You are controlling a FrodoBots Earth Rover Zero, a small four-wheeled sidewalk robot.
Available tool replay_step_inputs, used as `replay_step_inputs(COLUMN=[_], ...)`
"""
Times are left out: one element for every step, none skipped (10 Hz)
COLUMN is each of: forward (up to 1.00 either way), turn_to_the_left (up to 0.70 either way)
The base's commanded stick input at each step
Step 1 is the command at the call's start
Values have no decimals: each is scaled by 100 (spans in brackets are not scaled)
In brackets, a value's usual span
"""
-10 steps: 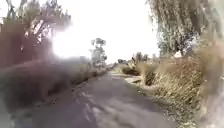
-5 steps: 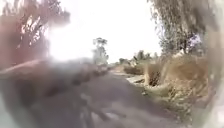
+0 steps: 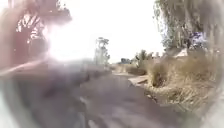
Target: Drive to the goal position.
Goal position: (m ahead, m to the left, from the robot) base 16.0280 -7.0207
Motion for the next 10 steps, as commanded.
replay_step_inputs(forward=[50,50,50,50,50,50,50,50,50,50], turn_to_the_left=[1,1,1,1,1,1,1,1,1,1])
